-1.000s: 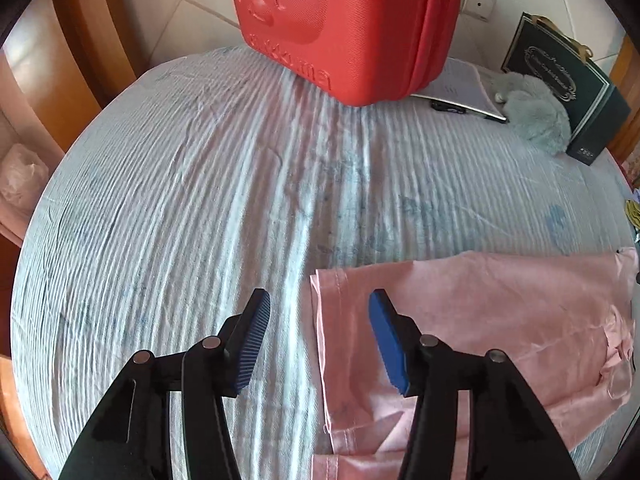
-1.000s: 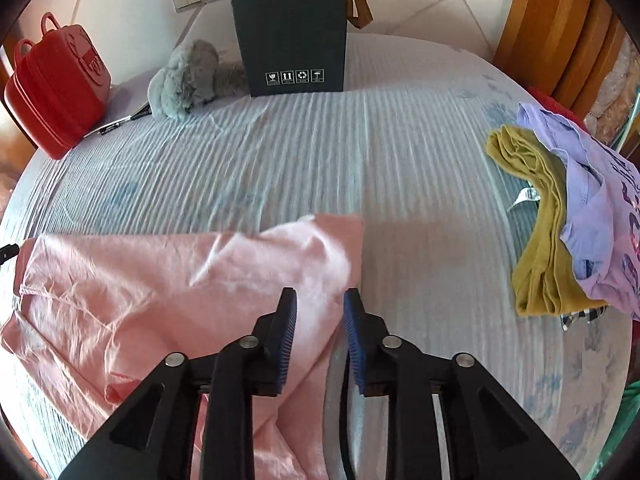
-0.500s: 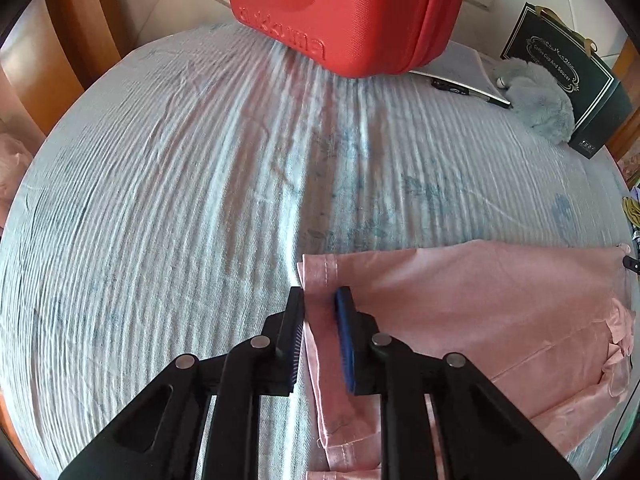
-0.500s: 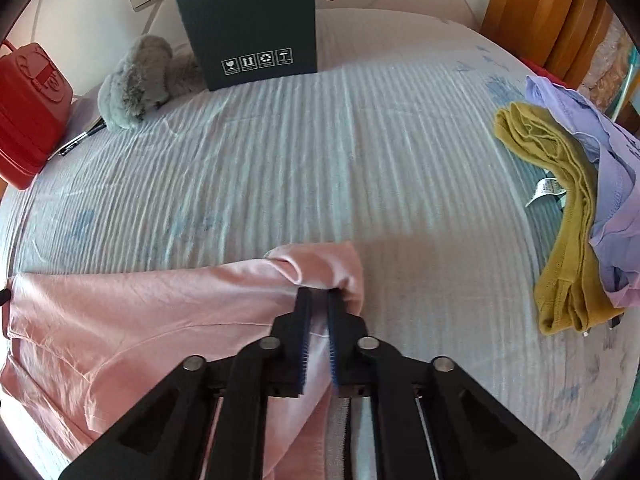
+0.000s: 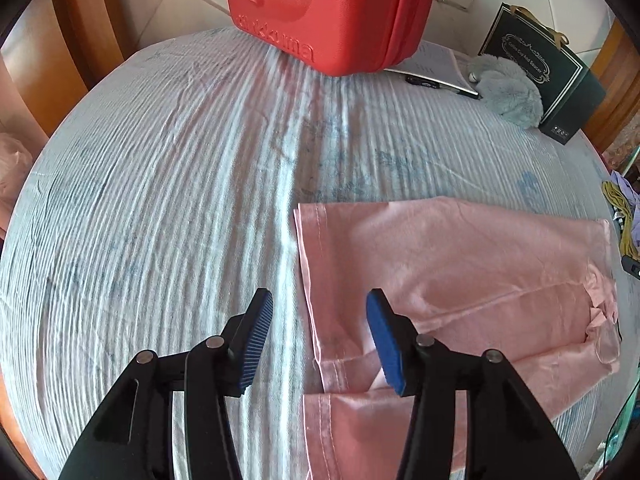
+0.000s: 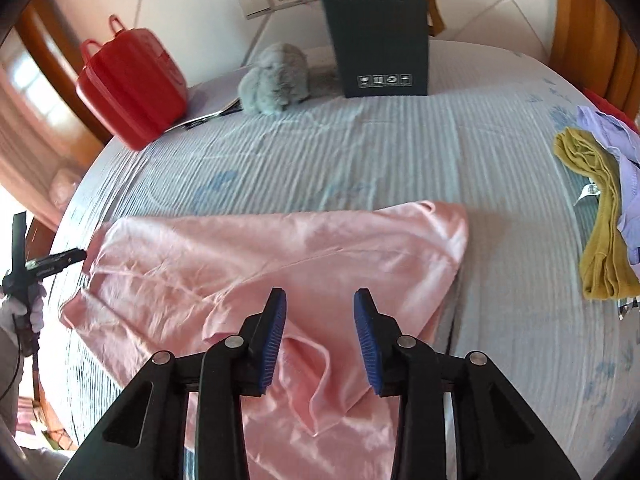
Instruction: Fold clothes
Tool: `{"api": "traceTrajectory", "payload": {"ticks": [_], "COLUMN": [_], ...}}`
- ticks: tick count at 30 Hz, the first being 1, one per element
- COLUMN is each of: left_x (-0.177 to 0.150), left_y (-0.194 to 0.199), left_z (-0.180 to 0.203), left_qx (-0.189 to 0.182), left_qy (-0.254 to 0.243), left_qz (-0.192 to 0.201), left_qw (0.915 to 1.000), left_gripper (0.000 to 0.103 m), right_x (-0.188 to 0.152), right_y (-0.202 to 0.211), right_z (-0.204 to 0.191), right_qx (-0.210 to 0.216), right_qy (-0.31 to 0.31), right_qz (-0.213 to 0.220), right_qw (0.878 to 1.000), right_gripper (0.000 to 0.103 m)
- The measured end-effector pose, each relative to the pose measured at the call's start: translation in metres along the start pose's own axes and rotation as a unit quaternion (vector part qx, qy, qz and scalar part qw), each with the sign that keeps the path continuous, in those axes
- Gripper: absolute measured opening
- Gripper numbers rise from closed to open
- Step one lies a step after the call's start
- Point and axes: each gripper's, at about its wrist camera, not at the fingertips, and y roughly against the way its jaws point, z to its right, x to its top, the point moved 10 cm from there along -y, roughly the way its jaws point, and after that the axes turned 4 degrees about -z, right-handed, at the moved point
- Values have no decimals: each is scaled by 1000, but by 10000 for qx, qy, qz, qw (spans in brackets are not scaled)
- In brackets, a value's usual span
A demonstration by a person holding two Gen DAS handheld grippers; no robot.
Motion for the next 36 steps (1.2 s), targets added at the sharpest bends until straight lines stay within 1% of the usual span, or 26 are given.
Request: {"api": "traceTrajectory", "payload": {"ticks": [1,5,6,8,11,13,16,18,20,21,22,23,24,26,28,31,33,34,36], "left_x": [-6,-30,-38,-52,-71,-80,-88,-92,-93,-92,-90,-89,-88,-86,-85,-82,-80,-80,-81], "left_y": [1,9,12,14,16,16,10,9,6,5,4,5,6,9,11,16,19,20,19], "left_z": [0,3,5,9,11,8,7,8,10,13,15,16,15,13,11,8,6,5,3], "left_qx": [-1,-54,-81,-85,-80,-58,-64,-9,66,61,55,72,105,172,238,337,394,412,425], "left_qy": [-1,-55,-117,-255,-333,-270,-165,-179,-188,-186,-184,-150,-92,24,140,314,401,387,348], "left_qz": [-24,-88,-93,-140,-164,-178,-187,-160,-149,-130,-111,-94,-81,-53,-26,15,47,59,56], "left_qw": [10000,9999,9999,9995,9993,9995,9997,9997,9997,9997,9998,9998,9999,9998,9996,9989,9984,9984,9985], "left_gripper": [50,50,50,50,50,50,52,52,48,44,35,30,29,24,23,25,37,45,46], "right_x": [-4,-20,-26,-40,-62,-76,-95,-106,-115,-118,-119,-118,-118,-116,-114,-112,-111,-111,-112], "right_y": [0,-3,-4,-3,4,12,21,21,17,14,11,9,7,4,4,8,13,15,17], "right_z": [-7,-25,-26,-26,-13,2,26,34,37,37,37,39,41,46,56,58,50,46,39], "right_qx": [12,-55,-97,-23,-134,-246,-368,-371,-363,-363,-400,-481,-562,-724,-816,-751,-674,-622,-531], "right_qy": [101,355,372,345,274,152,-29,-66,-27,5,42,86,130,167,56,94,198,201,202], "right_qz": [-31,-169,-247,-375,-426,-453,-529,-633,-739,-789,-820,-830,-840,-839,-796,-694,-555,-519,-473], "right_qw": [9999,9992,9990,9987,9986,9986,9979,9973,9966,9962,9958,9953,9948,9937,9935,9947,9960,9965,9973], "right_gripper": [49,49,46,39,39,40,40,40,40,40,40,34,24,12,11,12,13,13,13]}}
